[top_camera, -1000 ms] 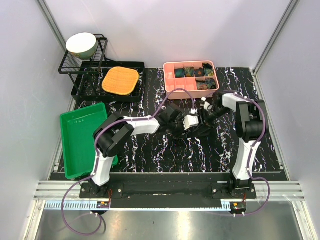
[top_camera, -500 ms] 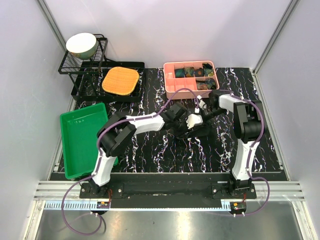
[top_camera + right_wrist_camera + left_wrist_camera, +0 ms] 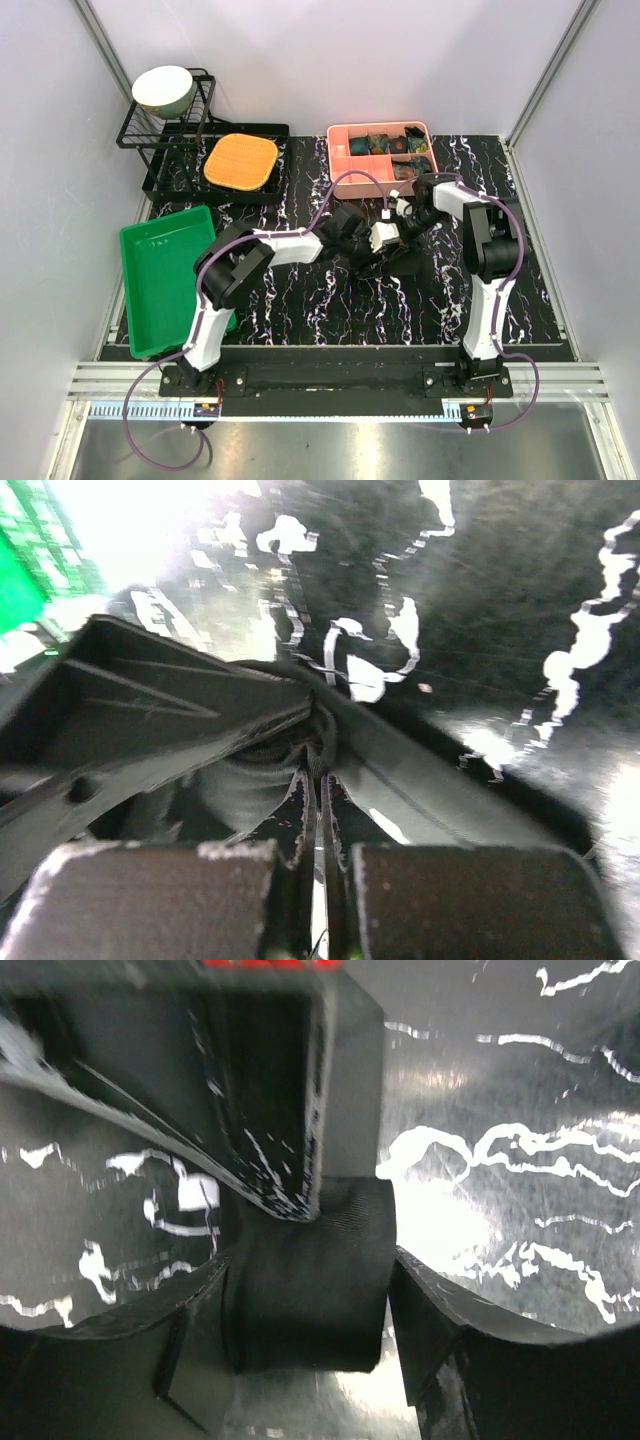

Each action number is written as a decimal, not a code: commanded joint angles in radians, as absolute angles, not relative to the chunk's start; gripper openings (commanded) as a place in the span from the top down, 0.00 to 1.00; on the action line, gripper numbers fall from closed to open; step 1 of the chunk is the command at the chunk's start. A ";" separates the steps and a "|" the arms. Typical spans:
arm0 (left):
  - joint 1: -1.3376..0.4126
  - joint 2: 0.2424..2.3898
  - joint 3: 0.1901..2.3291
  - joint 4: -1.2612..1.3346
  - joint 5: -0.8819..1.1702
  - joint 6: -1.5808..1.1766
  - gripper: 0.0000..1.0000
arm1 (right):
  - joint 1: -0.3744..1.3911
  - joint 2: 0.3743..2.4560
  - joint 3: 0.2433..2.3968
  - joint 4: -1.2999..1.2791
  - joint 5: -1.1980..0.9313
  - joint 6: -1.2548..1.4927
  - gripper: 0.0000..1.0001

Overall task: Roll the ties
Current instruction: Roll the tie at the center of the board, then pick up the tie at the center of the board.

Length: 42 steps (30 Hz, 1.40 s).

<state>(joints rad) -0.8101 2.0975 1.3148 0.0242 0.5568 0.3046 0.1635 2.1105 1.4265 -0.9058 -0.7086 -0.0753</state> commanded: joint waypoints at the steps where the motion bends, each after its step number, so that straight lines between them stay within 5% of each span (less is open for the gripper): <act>1: -0.816 2.169 1.305 0.081 0.647 0.250 0.38 | 0.218 2.129 1.422 -0.850 -0.448 -0.167 1.00; 5: -0.819 2.192 1.318 0.086 0.647 0.252 0.42 | 0.253 2.118 1.427 -0.842 -0.381 -0.172 1.00; 13: -0.830 2.129 1.218 -0.035 0.522 0.373 0.77 | 0.247 2.123 1.483 -0.902 -0.417 -0.160 0.96; 23: -0.859 2.128 1.189 -0.163 0.318 0.431 0.80 | -0.026 2.002 1.439 -1.046 -0.652 -0.132 0.41; 30: -0.876 2.157 1.229 -0.206 0.273 0.443 0.81 | -0.058 2.039 1.339 -0.959 -0.621 -0.075 0.35; 34: -0.876 2.160 1.233 -0.215 0.278 0.451 0.81 | -0.055 2.077 1.316 -0.859 -0.600 -0.045 0.14; 42: -0.877 2.177 1.258 -0.227 0.284 0.442 0.81 | 0.040 2.160 1.373 -0.916 -0.730 -0.063 0.16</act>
